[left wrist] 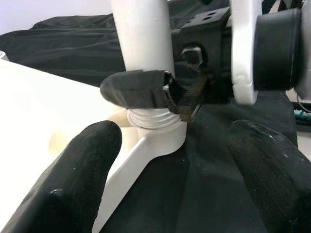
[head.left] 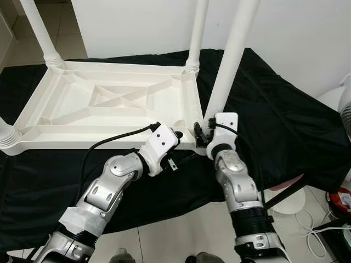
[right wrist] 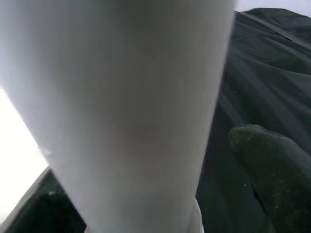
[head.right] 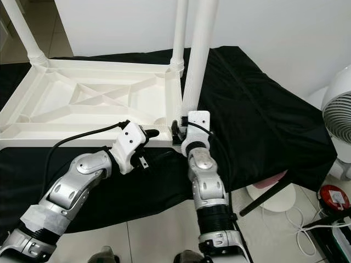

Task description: Building children table

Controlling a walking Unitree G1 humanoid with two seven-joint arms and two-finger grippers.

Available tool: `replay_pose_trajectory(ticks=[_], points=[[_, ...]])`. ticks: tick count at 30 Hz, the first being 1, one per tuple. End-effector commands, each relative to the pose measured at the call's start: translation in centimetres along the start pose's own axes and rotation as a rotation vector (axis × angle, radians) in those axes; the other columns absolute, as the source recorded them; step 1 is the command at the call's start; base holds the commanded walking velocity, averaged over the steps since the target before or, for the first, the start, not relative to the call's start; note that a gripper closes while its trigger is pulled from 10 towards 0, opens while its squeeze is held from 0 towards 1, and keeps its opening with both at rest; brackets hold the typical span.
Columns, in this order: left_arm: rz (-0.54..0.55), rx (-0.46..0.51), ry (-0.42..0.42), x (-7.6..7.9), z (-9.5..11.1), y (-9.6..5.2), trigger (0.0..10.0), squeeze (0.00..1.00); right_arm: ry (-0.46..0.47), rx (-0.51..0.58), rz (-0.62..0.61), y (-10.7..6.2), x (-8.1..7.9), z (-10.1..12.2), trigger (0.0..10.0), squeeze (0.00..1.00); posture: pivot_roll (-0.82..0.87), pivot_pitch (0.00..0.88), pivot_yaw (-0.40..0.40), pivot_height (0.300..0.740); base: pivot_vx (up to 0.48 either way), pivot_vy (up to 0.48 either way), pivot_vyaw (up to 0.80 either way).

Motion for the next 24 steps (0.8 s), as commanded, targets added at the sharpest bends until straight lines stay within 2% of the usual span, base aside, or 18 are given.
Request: replay_pose_trajectory(ticks=[1, 2, 3, 7, 8, 11, 18, 20, 24], points=[[-0.081, -0.01, -0.011, 0.7, -0.2, 0.1, 10.0, 0.0, 0.005, -0.003, 0.044, -0.4, 0.5, -0.5, 10.0, 1.0, 0.06, 0.0, -0.035, 0.74, 0.0, 0.0, 0.0], [-0.081, -0.01, -0.011, 0.7, -0.2, 0.1, 10.0, 0.0, 0.005, -0.003, 0.044, -0.4, 0.5, -0.5, 10.0, 1.0, 0.06, 0.0, -0.035, 0.74, 0.0, 0.0, 0.0], [-0.081, -0.01, -0.012, 0.7, -0.2, 0.1, 10.0, 0.0, -0.008, 0.006, 0.129, -0.7, 0.8, -0.9, 10.0, 0.0, 0.06, 0.0, -0.034, 0.74, 0.0, 0.0, 0.0], [-0.081, -0.009, -0.014, 0.7, -0.2, 0.1, 10.0, 0.0, -0.017, 0.02, 0.189, -0.8, 0.9, -0.9, 10.0, 0.0, 0.06, 0.0, -0.034, 0.74, 0.0, 0.0, 0.0], [-0.081, -0.008, -0.015, 0.7, -0.2, 0.1, 10.0, 0.0, -0.019, 0.021, 0.235, -0.9, 0.9, -0.9, 10.0, 0.0, 0.06, 0.0, -0.034, 0.74, 0.0, 0.0, 0.0], [-0.083, -0.006, -0.015, 0.7, -0.1, 0.2, 10.0, 0.0, -0.095, 0.057, 0.362, -1.0, 1.2, -0.7, 10.0, 0.0, 0.06, 0.0, -0.028, 0.74, 0.0, 0.0, 0.0], [-0.085, -0.007, -0.016, 0.8, -0.1, 0.1, 10.0, 0.0, -0.107, 0.071, 0.424, -0.8, 1.8, -0.4, 10.0, 0.0, 0.06, 0.0, -0.024, 0.74, 0.0, 0.0, 0.0], [-0.088, -0.007, -0.016, 0.8, -0.1, 0.2, 10.0, 0.0, -0.145, 0.078, 0.486, -0.3, 2.0, -0.3, 10.0, 0.0, 0.07, 0.0, -0.021, 0.74, 0.0, 0.0, 0.0], [-0.089, -0.008, -0.016, 0.8, -0.1, 0.2, 10.0, 0.0, -0.168, 0.084, 0.533, 0.0, 1.9, -0.2, 10.0, 0.0, 0.07, 0.0, -0.018, 0.74, 0.0, 0.0, 0.0]])
Point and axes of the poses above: a point about 5 cm out from each wrist's last joint towards the gripper, its own y axis pointing out of the wrist towards the gripper, its own z axis along the axis of the wrist's last joint, x = y × z, the point moved 3 cm from there along y, pointing out of the wrist towards the gripper, and after that the axes turned 3 degrees about -y, right-handed, at the moved point
